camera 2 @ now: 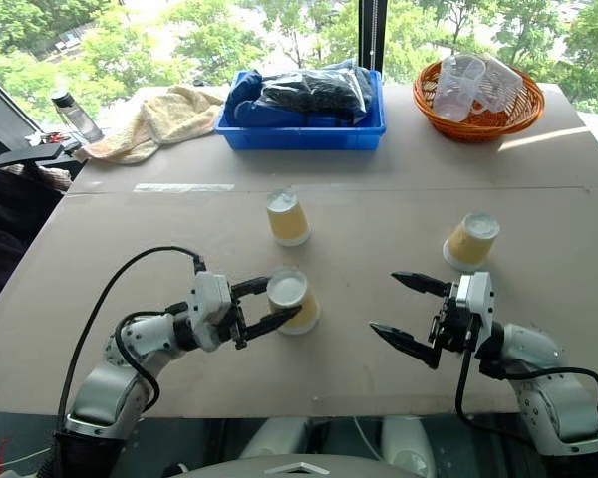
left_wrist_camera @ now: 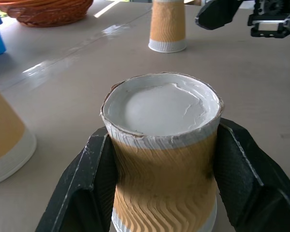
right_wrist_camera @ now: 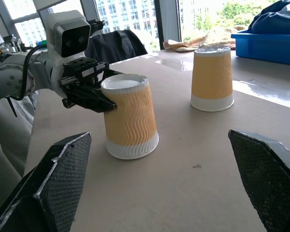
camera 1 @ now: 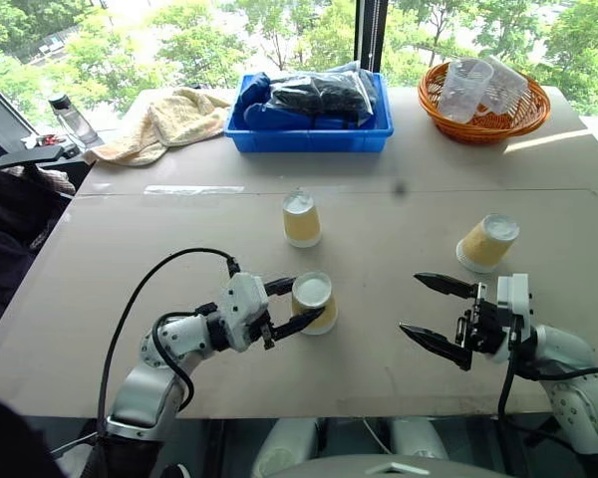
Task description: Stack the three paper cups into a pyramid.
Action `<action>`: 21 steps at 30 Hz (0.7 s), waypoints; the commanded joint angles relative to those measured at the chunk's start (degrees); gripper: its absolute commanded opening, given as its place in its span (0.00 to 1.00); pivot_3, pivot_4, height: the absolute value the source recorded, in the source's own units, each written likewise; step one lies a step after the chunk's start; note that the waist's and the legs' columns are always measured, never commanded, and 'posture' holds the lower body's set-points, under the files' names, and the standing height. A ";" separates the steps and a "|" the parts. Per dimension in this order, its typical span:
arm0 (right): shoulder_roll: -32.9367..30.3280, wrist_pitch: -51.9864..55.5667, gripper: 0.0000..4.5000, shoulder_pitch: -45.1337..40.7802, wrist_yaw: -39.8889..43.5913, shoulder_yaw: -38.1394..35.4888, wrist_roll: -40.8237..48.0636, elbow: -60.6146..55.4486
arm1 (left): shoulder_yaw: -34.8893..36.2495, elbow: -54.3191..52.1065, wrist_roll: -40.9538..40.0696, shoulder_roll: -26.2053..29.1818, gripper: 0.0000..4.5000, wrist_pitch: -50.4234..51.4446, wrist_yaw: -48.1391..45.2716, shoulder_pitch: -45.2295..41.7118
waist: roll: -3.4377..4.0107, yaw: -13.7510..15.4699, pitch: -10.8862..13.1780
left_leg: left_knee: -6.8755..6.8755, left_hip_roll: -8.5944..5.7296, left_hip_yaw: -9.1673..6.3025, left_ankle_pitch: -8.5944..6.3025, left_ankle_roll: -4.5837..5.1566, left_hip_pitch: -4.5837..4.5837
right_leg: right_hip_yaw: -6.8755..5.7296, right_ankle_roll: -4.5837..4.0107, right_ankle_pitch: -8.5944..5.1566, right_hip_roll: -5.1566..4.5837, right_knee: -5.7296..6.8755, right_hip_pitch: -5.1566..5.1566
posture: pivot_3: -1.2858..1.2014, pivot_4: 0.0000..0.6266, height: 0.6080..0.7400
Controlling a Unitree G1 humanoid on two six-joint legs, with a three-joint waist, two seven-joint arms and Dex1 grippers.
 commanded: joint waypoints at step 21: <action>0.75 -0.93 1.00 0.30 -0.96 -1.53 1.10 -2.42 | -0.72 3.79 -0.72 -3.04 0.98 -6.53 -1.91 -1.96 | -0.02 -0.05 0.00 | 0.07 0.00 -0.01 0.00 0.00 -0.02 | 0.01 0.01 0.01 0.01 0.03 -0.01 | 0.52 0.24 1.00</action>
